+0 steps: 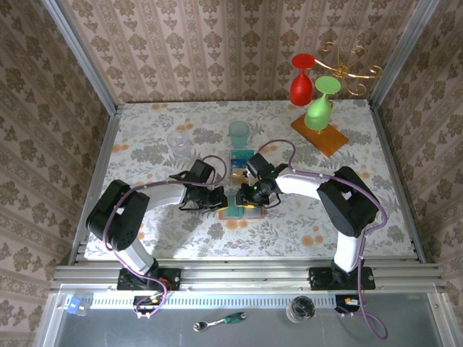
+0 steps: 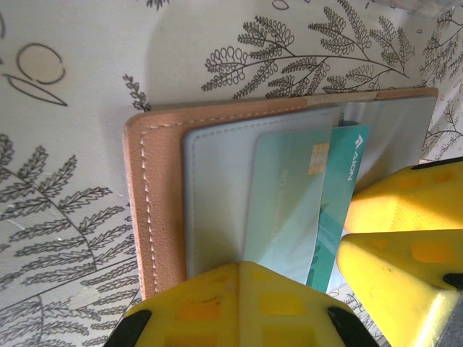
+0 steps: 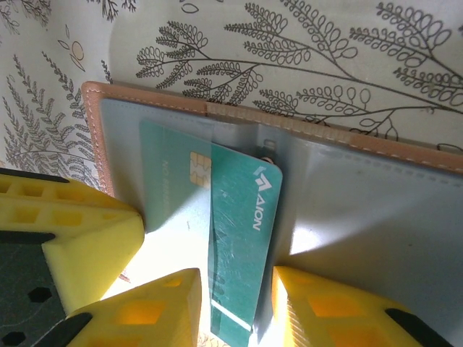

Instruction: Take the credit cards out of the card holder

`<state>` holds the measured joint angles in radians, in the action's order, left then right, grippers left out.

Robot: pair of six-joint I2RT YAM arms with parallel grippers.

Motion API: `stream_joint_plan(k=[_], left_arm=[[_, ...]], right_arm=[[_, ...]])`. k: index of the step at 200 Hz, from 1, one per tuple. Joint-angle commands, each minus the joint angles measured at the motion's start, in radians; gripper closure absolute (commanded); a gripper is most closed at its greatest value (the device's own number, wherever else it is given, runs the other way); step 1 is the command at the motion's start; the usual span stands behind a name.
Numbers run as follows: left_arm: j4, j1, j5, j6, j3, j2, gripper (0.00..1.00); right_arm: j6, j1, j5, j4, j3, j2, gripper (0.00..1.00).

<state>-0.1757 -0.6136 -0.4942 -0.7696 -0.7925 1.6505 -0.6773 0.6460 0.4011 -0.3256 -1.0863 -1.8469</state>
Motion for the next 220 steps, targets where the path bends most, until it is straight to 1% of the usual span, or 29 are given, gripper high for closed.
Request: stream_joint_plan(k=[1,40,120,182,220], left_arm=[[-0.019,0.000,0.005,-0.005,0.018,0.020,1.00],[-0.019,0.001,0.005,-0.006,0.019,0.018,1.00],[-0.019,-0.002,0.003,-0.008,0.018,0.018,1.00],[-0.024,-0.002,0.002,-0.007,0.015,0.018,1.00],[-0.025,-0.002,0.000,-0.007,0.015,0.018,1.00]], right_arm=[[-0.006,-0.003,-0.010,-0.025,0.011,-0.018,0.67],[-0.052,-0.009,0.063,0.060,0.037,-0.007,0.69],[-0.114,-0.044,0.144,0.202,0.109,0.048,0.74],[-0.123,-0.052,0.152,0.236,0.122,0.047,0.78],[-0.123,-0.055,0.153,0.242,0.127,0.045,0.82]])
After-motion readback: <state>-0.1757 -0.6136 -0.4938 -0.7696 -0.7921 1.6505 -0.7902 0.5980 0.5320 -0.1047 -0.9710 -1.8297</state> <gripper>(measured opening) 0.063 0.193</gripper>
